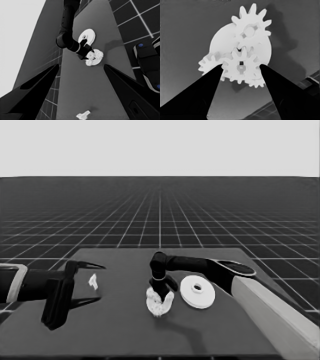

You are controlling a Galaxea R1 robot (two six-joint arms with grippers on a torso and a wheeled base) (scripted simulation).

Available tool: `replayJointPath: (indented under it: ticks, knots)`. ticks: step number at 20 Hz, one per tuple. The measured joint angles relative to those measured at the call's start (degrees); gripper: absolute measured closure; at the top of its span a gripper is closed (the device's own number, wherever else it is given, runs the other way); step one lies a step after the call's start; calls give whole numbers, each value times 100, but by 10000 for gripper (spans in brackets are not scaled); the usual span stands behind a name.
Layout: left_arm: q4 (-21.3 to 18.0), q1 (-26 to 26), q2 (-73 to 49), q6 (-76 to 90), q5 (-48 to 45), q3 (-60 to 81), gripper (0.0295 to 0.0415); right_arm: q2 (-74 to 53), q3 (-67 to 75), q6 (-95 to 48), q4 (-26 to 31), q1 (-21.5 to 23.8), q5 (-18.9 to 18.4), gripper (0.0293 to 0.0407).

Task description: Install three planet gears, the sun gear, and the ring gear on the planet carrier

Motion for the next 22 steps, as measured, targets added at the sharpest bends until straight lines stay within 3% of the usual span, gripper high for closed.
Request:
replayJointPath:
  ticks: [8, 10, 11, 18, 19, 20, 22]
  knots:
    - [0, 0, 0, 0, 0, 0, 326, 0, 0, 480, 0, 0, 0, 390]
    - [0, 0, 0, 0, 0, 0, 326, 0, 0, 537, -1, 1, 0, 330]
    - [0, 0, 0, 0, 0, 0, 326, 0, 0, 549, -1, 1, 0, 320]
    - [0, 0, 0, 0, 0, 0, 326, 0, -1, 565, -1, 1, 0, 315]
    - [0, 0, 0, 0, 0, 0, 326, -52, 223, -1684, 247, 280, -151, 307]
    - [0, 0, 0, 0, 0, 0, 326, -69, 327, -3100, 404, 499, -209, 309]
    - [0, 0, 0, 0, 0, 0, 326, -85, 396, -4448, 567, 695, -225, 314]
